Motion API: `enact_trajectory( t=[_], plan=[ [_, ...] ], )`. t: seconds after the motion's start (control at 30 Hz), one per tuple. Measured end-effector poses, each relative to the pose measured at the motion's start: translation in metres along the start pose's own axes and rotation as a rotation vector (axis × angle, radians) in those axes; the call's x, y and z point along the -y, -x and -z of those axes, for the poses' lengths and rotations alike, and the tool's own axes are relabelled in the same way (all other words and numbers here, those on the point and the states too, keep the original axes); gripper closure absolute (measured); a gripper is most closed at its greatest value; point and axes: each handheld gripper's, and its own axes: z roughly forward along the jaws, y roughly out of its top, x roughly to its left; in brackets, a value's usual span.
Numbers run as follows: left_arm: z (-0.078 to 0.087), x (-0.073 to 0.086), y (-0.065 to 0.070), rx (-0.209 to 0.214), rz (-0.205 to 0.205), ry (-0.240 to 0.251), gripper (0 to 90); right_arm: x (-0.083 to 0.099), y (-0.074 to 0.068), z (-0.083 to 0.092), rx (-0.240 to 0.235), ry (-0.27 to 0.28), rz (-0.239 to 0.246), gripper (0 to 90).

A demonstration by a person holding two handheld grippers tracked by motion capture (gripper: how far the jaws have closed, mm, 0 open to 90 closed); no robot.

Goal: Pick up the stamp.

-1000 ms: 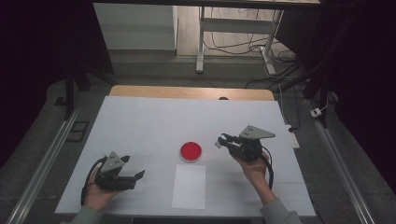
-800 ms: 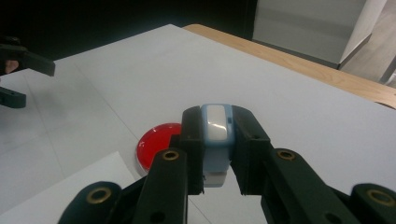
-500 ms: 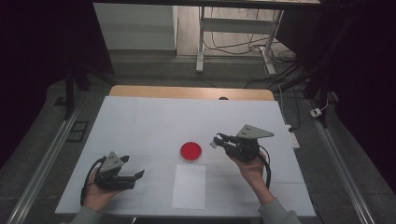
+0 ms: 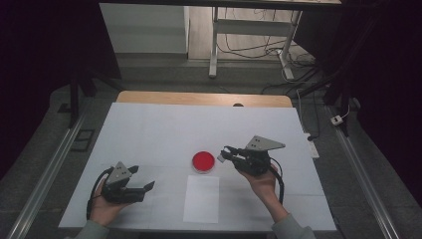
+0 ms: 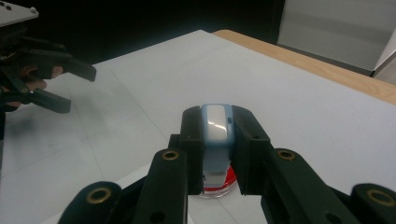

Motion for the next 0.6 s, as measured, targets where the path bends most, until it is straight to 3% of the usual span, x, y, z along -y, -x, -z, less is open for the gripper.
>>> enact_trajectory(
  t=[0.6],
  plan=[
    [0.000, 0.000, 0.001, -0.007, 0.002, 0.000, 18.9, 0.002, -0.026, -0.014, -0.069, -0.020, 0.031, 74.9]
  ],
)
